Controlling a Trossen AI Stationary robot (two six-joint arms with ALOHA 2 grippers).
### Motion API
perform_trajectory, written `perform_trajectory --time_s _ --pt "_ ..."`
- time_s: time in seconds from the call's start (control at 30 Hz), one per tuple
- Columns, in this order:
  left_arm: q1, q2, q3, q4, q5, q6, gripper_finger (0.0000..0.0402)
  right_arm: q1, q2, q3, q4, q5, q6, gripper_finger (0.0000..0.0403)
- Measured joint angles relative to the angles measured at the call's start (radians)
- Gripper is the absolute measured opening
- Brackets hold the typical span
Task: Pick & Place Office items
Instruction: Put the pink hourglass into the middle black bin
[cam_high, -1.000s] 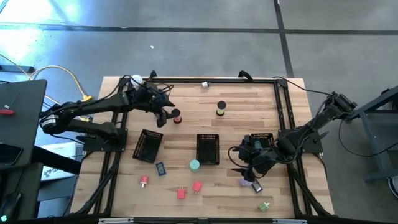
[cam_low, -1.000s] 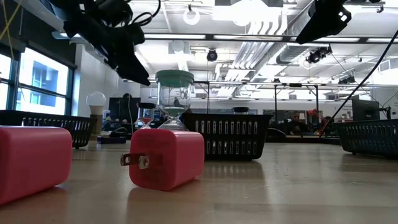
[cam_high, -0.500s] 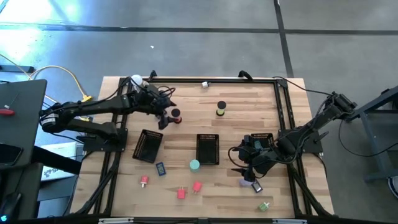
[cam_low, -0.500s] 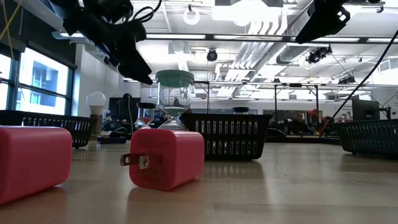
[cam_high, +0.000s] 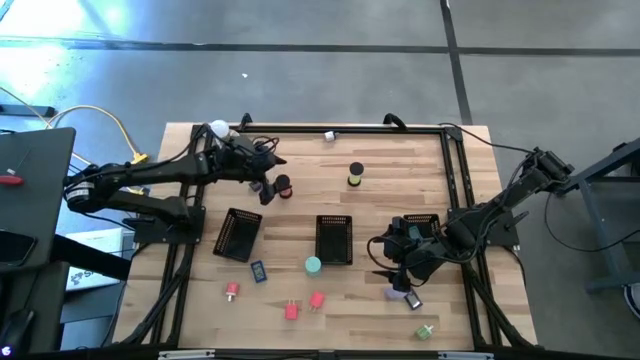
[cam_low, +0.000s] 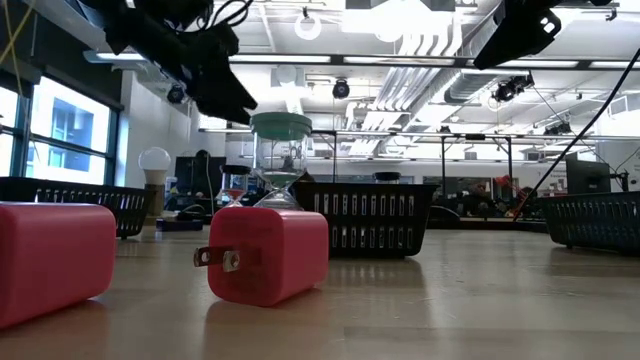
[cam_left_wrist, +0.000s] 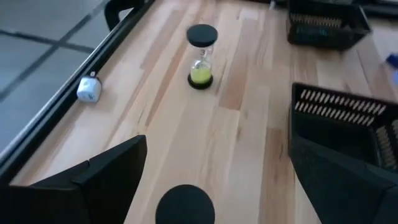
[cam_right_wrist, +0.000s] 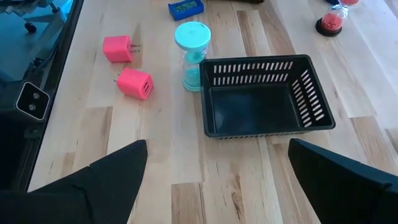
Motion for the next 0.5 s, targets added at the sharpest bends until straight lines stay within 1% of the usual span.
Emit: perform_trajectory --time_s 0.1,0.23,0.37,0.43,0.5 --pt "-0.023 0.005 0.0 -0.001 0.0 0.081 0.0382 0.0 0.0 0.0 0.0 0.002 0.004 0.038" --pt "-0.049 0.008 0.0 -0.019 -0.001 0.095 0.0382 0.0 0.0 0.0 0.001 0.003 0.005 0.038" --pt "-0.058 0.008 0.0 -0.05 -0.047 0.017 0.0382 0.0 0.0 0.0 0.001 0.003 0.007 0.038" --pt "-0.053 0.008 0.0 -0.087 -0.063 0.016 0.0382 0.0 0.0 0.0 0.001 0.003 0.007 0.038" --pt "-0.048 0.013 -0.001 -0.117 -0.119 0.017 0.0382 0.0 0.0 0.0 0.001 0.003 0.007 0.038"
